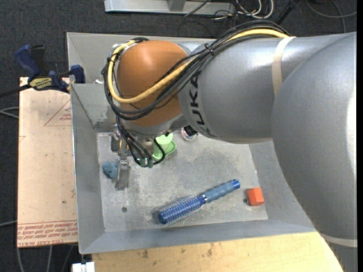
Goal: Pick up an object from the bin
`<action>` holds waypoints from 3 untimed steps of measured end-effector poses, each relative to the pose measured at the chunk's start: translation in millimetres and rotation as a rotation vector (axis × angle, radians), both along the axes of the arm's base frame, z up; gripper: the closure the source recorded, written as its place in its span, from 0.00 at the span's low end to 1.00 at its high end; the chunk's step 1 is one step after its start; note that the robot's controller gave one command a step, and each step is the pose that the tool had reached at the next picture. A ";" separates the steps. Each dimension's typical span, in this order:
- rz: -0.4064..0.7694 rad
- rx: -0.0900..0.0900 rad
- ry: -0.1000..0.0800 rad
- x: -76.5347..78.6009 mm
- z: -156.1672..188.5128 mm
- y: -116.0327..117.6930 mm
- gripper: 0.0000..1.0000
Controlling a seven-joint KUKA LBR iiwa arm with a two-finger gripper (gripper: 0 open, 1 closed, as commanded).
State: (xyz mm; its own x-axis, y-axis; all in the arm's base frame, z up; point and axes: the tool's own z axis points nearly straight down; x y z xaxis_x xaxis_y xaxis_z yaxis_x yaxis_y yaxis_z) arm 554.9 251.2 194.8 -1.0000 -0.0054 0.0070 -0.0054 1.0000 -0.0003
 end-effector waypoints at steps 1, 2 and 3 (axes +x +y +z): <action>0.198 0.000 -0.006 61.1 -100.2 -41.8 0.00; 0.590 0.004 -0.013 45.6 -44.9 -47.1 0.00; 0.690 0.001 -0.011 -23.3 -117.3 -121.7 0.00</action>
Offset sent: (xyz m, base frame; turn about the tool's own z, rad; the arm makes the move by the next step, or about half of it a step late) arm 0.0607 -0.0396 -0.0961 -0.2011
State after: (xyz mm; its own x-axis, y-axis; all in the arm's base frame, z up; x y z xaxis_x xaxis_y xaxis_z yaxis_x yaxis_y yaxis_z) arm 531.6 129.5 77.6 -0.7678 -0.6407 -0.0037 -0.6407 0.7678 -0.0029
